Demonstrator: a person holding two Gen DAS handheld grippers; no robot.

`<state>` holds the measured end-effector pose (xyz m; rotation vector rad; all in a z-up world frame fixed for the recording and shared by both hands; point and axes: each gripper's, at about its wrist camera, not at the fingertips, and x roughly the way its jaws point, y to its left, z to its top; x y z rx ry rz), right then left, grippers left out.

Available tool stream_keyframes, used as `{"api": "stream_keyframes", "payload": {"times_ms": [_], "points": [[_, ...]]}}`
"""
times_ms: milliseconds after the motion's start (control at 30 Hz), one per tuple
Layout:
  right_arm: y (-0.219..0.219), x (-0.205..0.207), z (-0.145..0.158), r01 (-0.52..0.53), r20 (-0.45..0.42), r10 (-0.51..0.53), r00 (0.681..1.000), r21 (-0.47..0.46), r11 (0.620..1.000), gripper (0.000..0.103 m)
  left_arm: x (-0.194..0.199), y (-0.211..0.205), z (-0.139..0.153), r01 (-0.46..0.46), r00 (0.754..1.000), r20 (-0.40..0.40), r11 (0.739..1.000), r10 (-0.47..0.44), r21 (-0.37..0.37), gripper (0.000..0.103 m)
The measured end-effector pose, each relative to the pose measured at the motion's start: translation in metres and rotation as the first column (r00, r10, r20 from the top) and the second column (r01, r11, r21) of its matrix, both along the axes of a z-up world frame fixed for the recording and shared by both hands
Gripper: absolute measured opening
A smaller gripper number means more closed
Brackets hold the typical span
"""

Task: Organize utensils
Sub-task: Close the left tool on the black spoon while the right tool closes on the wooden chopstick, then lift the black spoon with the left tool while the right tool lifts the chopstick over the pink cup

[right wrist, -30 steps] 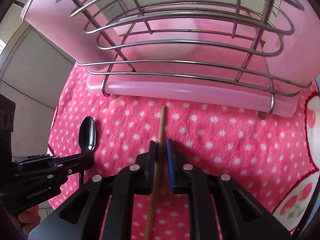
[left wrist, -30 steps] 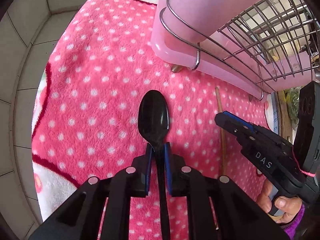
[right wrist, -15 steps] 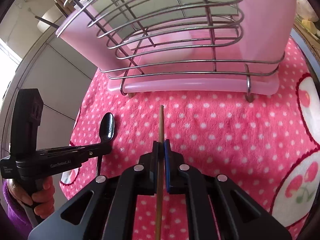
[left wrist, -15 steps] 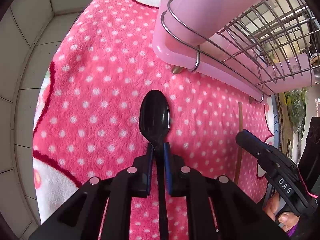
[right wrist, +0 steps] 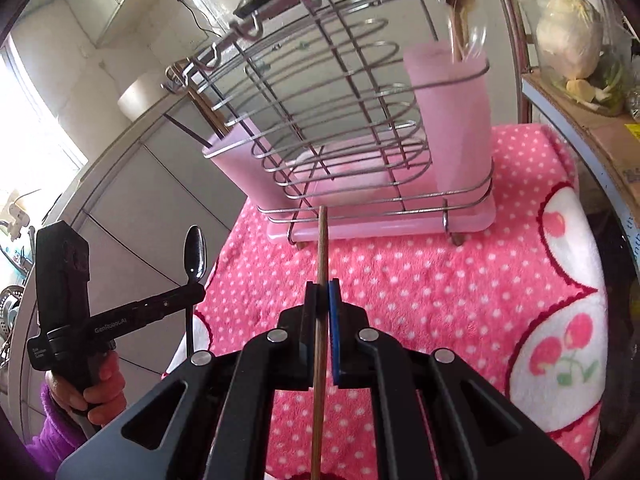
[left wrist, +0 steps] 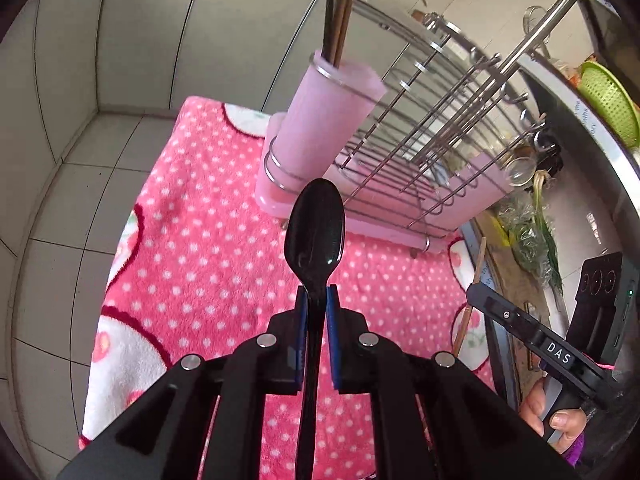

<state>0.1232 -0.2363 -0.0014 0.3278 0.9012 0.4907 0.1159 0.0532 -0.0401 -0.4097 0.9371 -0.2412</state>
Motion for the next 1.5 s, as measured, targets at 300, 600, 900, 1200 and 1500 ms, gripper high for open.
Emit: {"api": "stream_keyframes", "payload": {"times_ms": [300, 600, 900, 1200, 1500], "points": [[-0.035, -0.016, 0.047, 0.074, 0.117, -0.082, 0.990, 0.076, 0.994, 0.006, -0.026, -0.002, 0.059, -0.038, 0.973, 0.226, 0.999, 0.038, -0.002, 0.008], [-0.061, -0.019, 0.101, 0.150, 0.266, -0.171, 0.949, 0.096, 0.984, 0.006, -0.036, -0.002, 0.112, -0.063, 0.917, 0.393, 0.998, 0.070, -0.030, 0.008], [-0.075, -0.003, 0.155, 0.210, 0.428, -0.241, 0.871, 0.120, 0.970, 0.006, -0.020, 0.006, 0.165, -0.140, 0.833, 0.533, 0.988, 0.149, -0.058, 0.008], [-0.082, 0.016, 0.188, 0.287, 0.569, -0.314, 0.761, 0.139, 0.948, 0.006, 0.023, 0.006, 0.187, -0.230, 0.741, 0.628, 0.969, 0.236, -0.093, 0.008], [-0.092, 0.036, 0.198, 0.354, 0.642, -0.359, 0.678, 0.142, 0.924, 0.006, 0.071, -0.004, 0.172, -0.310, 0.680, 0.680, 0.948, 0.273, -0.070, 0.008]]}}
